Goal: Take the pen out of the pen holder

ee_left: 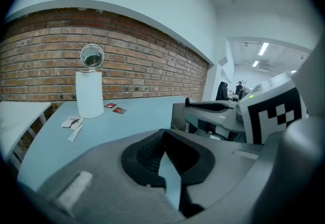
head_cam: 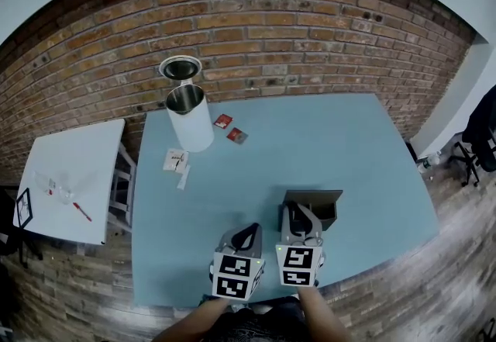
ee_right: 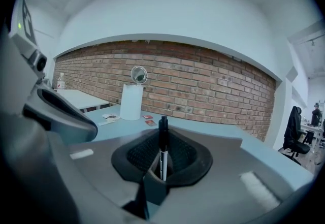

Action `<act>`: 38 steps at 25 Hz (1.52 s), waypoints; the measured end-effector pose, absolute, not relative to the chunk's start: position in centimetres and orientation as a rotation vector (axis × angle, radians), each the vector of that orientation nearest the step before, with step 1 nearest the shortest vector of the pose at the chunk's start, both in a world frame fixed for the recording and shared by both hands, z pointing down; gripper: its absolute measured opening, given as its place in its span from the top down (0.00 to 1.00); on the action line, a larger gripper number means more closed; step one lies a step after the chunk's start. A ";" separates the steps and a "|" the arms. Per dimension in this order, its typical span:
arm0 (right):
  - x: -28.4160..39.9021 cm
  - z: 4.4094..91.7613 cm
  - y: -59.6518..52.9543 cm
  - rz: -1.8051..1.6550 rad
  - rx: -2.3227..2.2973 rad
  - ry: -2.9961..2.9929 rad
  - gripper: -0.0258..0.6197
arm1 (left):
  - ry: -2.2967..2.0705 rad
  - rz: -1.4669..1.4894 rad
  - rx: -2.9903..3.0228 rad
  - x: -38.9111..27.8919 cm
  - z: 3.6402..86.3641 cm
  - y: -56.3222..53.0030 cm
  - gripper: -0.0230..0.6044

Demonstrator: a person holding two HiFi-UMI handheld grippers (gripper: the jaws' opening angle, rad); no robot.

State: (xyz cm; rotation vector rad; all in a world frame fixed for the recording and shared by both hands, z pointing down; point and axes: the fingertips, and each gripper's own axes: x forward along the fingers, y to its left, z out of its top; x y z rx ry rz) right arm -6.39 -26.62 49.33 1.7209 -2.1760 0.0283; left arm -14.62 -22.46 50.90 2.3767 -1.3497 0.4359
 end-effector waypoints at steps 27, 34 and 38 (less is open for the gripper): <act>-2.6 45.6 -18.3 0.000 1.861 -2.170 0.88 | -1.151 0.427 2.537 -7.7 50.3 -19.1 0.97; -1.8 47.4 -17.0 0.097 1.886 -2.138 0.88 | -1.118 0.436 2.560 -7.2 50.6 -18.5 0.97; -1.1 48.1 -16.6 0.138 1.899 -2.121 0.88 | -1.100 0.442 2.576 -6.7 50.6 -18.3 0.97</act>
